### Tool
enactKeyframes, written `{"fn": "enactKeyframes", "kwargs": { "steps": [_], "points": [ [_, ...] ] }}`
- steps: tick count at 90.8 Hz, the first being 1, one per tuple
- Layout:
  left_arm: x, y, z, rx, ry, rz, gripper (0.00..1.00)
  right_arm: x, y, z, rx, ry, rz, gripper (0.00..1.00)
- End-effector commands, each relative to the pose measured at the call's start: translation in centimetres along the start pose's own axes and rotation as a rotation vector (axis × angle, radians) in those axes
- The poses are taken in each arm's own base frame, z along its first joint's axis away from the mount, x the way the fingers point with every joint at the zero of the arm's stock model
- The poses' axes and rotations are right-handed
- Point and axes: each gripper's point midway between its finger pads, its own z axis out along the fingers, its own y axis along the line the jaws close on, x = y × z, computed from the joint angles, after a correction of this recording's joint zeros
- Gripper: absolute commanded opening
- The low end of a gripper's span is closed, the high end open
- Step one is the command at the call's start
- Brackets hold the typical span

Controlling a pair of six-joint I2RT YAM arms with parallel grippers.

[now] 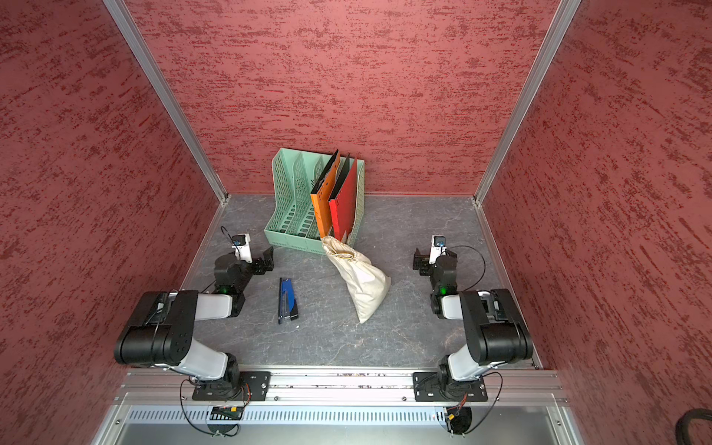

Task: Close the soil bag
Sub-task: Pick up the soil bag from the center of the board.

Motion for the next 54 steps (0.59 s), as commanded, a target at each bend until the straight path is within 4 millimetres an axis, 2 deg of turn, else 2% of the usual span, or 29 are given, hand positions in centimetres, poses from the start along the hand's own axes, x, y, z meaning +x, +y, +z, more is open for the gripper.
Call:
{"fn": "enactKeyframes", "kwargs": {
  "steps": [1,14,20,30,31,46,47,54],
  "points": [
    [-1.6,0.5,0.2,-0.038,-0.004,-0.006,1.00,-2.2,-1.0,-0.1,0.052,-0.045,0.035,0.98],
    [-2.5,2.1,0.5,-0.136,0.071,-0.057,1.00,-2.6,-1.3,-0.4,0.065,-0.035,0.038,0.99],
    [-2.2,2.7,0.6,-0.164,0.130,-0.089,1.00,-3.7,-1.6,-0.9,0.085,-0.039,0.051,0.98],
    [-2.1,2.8,0.5,-0.169,0.218,-0.139,1.00,-4.7,-3.1,-1.1,0.181,0.036,0.118,0.99],
    [-2.6,2.7,0.6,-0.166,0.207,-0.140,1.00,-4.8,-3.2,-1.1,0.188,0.047,0.125,0.98],
    [-2.9,2.9,0.1,-0.194,0.327,-0.222,1.00,-6.6,-3.0,-1.7,0.191,0.130,0.199,0.98],
    [-2.8,2.9,0.0,-0.193,0.339,-0.231,1.00,-6.2,-3.1,-1.8,0.197,0.145,0.205,0.98],
    [-3.1,2.8,-0.3,-0.178,0.390,-0.297,1.00,-7.5,-3.3,-2.3,0.221,0.165,0.258,0.98]
  ]
}}
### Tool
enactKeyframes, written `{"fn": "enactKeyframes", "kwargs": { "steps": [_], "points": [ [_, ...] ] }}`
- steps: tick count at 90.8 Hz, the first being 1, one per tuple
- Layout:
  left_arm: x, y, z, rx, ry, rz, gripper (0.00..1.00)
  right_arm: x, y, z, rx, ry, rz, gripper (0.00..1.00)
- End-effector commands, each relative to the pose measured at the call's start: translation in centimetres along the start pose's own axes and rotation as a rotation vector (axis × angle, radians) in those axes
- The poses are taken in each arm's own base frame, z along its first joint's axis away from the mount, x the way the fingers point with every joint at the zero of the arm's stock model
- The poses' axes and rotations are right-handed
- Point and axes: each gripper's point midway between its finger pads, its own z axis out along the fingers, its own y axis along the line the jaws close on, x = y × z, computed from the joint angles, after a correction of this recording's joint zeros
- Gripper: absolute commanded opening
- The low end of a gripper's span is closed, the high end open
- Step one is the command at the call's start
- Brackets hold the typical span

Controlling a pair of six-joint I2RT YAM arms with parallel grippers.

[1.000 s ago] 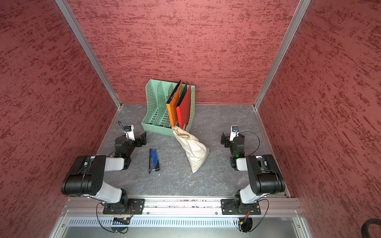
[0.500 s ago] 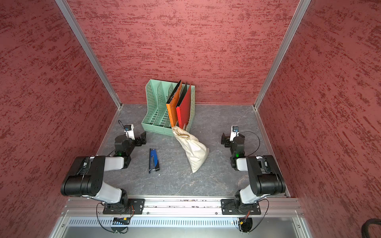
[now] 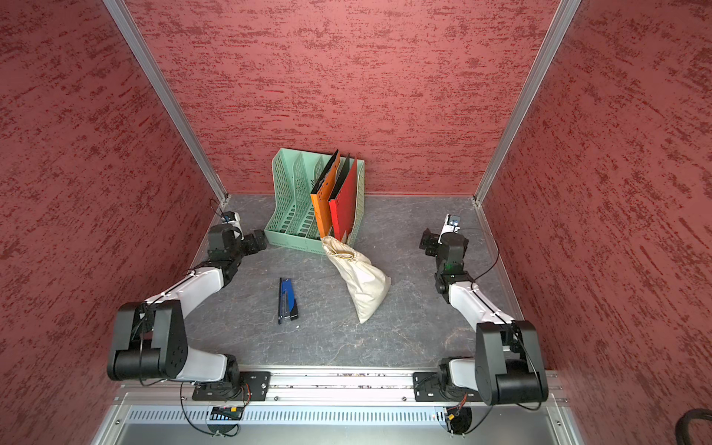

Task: Close the soil bag
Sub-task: Pick up the soil bag from the center of the board.

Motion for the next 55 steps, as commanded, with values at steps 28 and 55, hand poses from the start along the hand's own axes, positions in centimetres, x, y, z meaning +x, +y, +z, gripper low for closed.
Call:
{"fn": "enactKeyframes", "kwargs": {
  "steps": [28,55],
  "points": [
    [1.0,-0.4,-3.2,0.046,0.283,-0.278,1.00,-0.6,1.3,-3.0,0.036,0.450,0.157,0.98],
    [0.5,-4.9,-5.7,0.216,0.362,-0.305,1.00,-3.2,8.8,-6.2,-0.408,0.559,0.119,0.98]
  ]
}}
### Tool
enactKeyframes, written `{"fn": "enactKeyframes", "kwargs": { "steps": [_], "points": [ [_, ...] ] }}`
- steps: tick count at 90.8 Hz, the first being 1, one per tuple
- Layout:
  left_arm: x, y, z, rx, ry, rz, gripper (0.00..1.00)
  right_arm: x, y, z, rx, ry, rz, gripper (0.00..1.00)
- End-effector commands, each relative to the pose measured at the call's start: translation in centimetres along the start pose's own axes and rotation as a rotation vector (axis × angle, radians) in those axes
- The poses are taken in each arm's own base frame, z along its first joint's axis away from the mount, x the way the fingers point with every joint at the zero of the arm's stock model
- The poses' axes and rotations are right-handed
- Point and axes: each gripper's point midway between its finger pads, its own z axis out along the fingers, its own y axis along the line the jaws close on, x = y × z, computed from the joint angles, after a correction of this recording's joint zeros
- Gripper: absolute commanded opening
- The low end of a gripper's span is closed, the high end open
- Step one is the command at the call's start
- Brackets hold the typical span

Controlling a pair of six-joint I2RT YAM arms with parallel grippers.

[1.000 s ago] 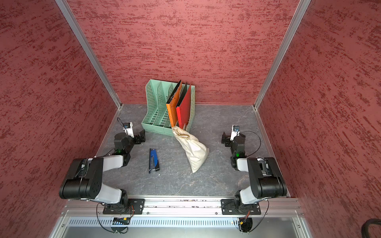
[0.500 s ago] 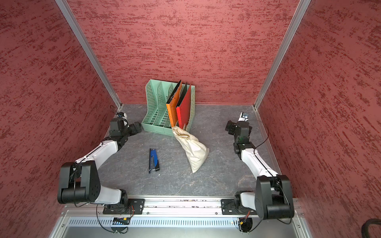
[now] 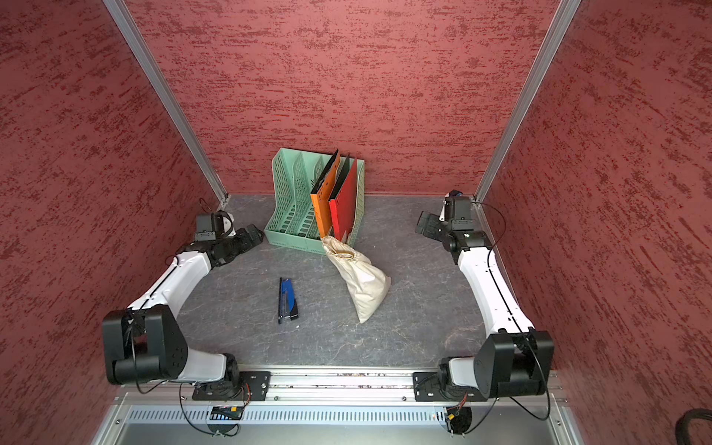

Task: Close the soil bag
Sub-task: Pick up the soil bag from the center of the board.

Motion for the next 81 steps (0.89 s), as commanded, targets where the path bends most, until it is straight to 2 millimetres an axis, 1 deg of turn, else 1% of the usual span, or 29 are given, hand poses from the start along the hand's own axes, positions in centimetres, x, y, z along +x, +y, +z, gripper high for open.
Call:
{"fn": "enactKeyframes", "kwargs": {
  "steps": [1,7,16,31,40,52,64,67,81],
  "points": [
    [0.7,-3.0,-1.9,0.095,0.044,0.001,1.00,1.4,3.8,-1.3,-0.210,0.130,-0.038,0.98],
    [1.2,-4.3,-2.8,0.126,0.053,0.019,1.00,1.2,5.5,-1.9,-0.294,0.164,-0.045,0.98],
    [1.6,-6.1,-4.2,0.162,0.060,0.045,1.00,1.0,7.3,-2.9,-0.381,0.195,-0.043,0.98],
    [2.8,-9.2,-5.9,0.233,0.101,0.090,1.00,0.6,9.7,-4.5,-0.478,0.210,-0.036,0.98],
    [3.5,-10.8,-6.6,0.285,0.130,0.110,1.00,1.2,11.3,-5.3,-0.542,0.251,-0.041,0.98],
    [4.8,-12.9,-7.6,0.350,0.171,0.143,1.00,2.1,13.2,-6.5,-0.590,0.295,-0.092,0.98],
    [5.7,-13.9,-8.1,0.386,0.206,0.158,1.00,3.0,14.8,-7.8,-0.610,0.330,-0.158,0.96],
    [5.9,-14.2,-8.2,0.397,0.213,0.162,1.00,3.3,15.1,-7.3,-0.607,0.357,-0.163,0.96],
    [6.1,-15.5,-8.7,0.447,0.222,0.181,1.00,4.5,16.8,-7.7,-0.595,0.403,-0.249,0.92]
  ]
}}
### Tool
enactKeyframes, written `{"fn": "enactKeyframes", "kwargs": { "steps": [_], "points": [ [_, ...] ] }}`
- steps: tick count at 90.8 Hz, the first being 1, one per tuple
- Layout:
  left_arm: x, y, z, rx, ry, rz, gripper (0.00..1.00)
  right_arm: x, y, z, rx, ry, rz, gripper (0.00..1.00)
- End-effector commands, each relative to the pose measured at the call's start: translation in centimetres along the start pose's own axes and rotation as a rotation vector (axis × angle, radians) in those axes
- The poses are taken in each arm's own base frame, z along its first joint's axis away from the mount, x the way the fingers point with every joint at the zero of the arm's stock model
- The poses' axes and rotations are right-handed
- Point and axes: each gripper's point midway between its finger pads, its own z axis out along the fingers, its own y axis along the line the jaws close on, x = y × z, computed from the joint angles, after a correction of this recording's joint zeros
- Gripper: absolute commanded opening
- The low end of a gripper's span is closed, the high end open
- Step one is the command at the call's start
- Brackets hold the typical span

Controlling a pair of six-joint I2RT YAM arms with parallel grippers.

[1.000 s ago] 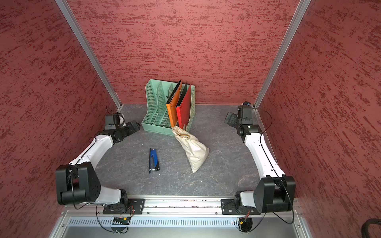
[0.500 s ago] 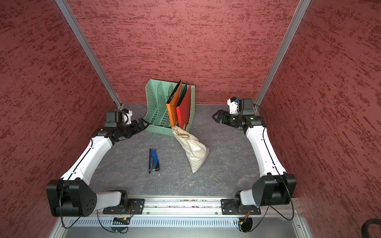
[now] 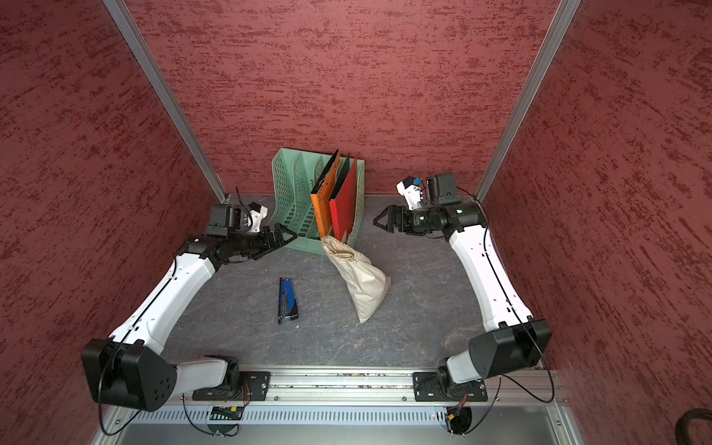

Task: Close the soil bag
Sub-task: Pick up the soil bag from the center of the board.

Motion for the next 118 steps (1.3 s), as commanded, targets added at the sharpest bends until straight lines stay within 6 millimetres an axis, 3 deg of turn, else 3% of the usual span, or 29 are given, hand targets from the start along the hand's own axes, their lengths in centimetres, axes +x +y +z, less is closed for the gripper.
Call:
{"fn": "enactKeyframes", "kwargs": {
  "steps": [1,31,69,118],
  "points": [
    [-0.4,-2.4,-1.0,0.073,-0.007,0.035,1.00,1.3,1.0,0.7,0.021,0.080,-0.047,0.92],
    [0.4,-4.1,-1.4,0.129,0.024,0.088,1.00,1.6,3.8,2.7,0.084,0.167,-0.184,0.84],
    [0.9,-3.8,-1.5,0.123,0.027,0.101,1.00,3.1,6.4,5.9,0.092,0.303,-0.322,0.72],
    [0.7,-3.9,-1.5,0.115,0.041,0.118,1.00,4.6,5.5,8.2,0.183,0.381,-0.404,0.57]
  ]
}}
